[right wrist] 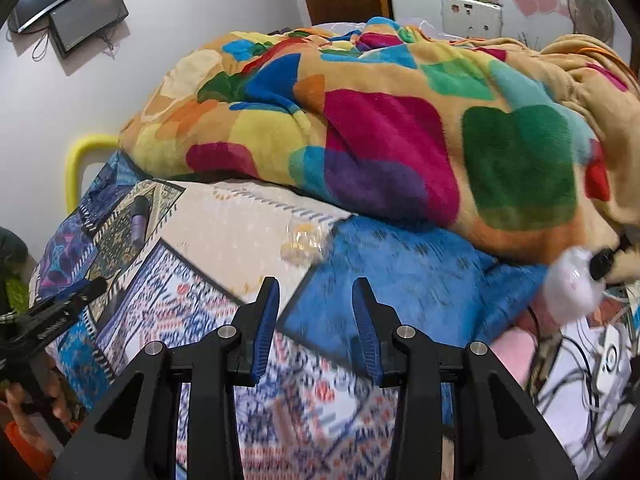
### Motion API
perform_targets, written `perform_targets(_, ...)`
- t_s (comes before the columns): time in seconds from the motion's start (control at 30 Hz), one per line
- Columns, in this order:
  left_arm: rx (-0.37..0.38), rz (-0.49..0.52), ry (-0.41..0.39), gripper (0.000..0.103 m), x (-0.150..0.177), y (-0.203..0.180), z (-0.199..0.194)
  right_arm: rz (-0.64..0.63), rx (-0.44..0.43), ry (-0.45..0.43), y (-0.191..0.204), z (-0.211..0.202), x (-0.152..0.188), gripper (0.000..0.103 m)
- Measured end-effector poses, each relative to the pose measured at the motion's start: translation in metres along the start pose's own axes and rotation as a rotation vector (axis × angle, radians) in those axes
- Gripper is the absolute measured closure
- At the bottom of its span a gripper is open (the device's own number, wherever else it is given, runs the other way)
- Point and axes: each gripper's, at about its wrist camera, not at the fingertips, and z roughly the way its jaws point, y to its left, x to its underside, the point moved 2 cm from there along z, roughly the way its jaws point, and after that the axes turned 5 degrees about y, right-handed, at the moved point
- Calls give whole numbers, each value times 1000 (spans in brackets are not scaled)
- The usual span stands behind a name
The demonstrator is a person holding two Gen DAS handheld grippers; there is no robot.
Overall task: Collect trash
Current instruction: 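Move both open tools from the bin back over the bed, then grasp the purple cylinder with the left tool while the right tool grasps the clear plastic bag, then carry the purple cylinder and the plastic bag in both tools over the bin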
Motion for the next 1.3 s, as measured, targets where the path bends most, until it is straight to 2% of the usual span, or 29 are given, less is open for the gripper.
perform_targets(0.03, -1, 3, 5, 55, -3, 0, 6, -7, -7, -2, 0, 4, -3, 67)
perform_targets(0.13, 2, -20, 3, 55, -16, 3, 21, -28, -9, -4, 1, 17, -9, 43)
perform_targets(0.3, -42, -48, -8, 55, -36, 12, 44, -62, 26, -1, 2, 38, -14, 42)
perform_targets(0.47, -18, -84, -27, 55, -45, 21, 57, -66, 55, -2, 1, 57, -18, 42)
perform_targets(0.7, -47, -98, -49, 55, -57, 24, 71, -77, 52, 10, 9, 71, -23, 42)
perform_targets(0.77, -59, -100, -64, 55, -58, 24, 73, -92, 69, 5, 13, 74, -23, 48)
perform_targets(0.8, -67, -97, -67, 60, -58, 23, 73, -100, 83, 0, 15, 75, -23, 52)
perform_targets(0.83, -61, -91, -68, 67, -58, 23, 73, -105, 92, -5, 16, 75, -22, 61)
perform_targets(0.87, -56, -84, -68, 81, -59, 22, 73, -113, 107, -12, 16, 75, -22, 63)
perform_targets(0.97, -41, -83, -65, 81, -57, 23, 72, -107, 102, -17, 16, 73, -21, 69)
perform_targets(1.1, -5, -90, -60, 81, -47, 27, 64, -96, 76, -20, 15, 65, -17, 70)
perform_targets(1.2, -6, -62, -57, 81, -38, 25, 55, -116, 80, -37, 19, 53, -12, 70)
perform_targets(1.3, 29, -39, -48, 81, -29, 23, 41, -149, 86, -49, 27, 40, -7, 71)
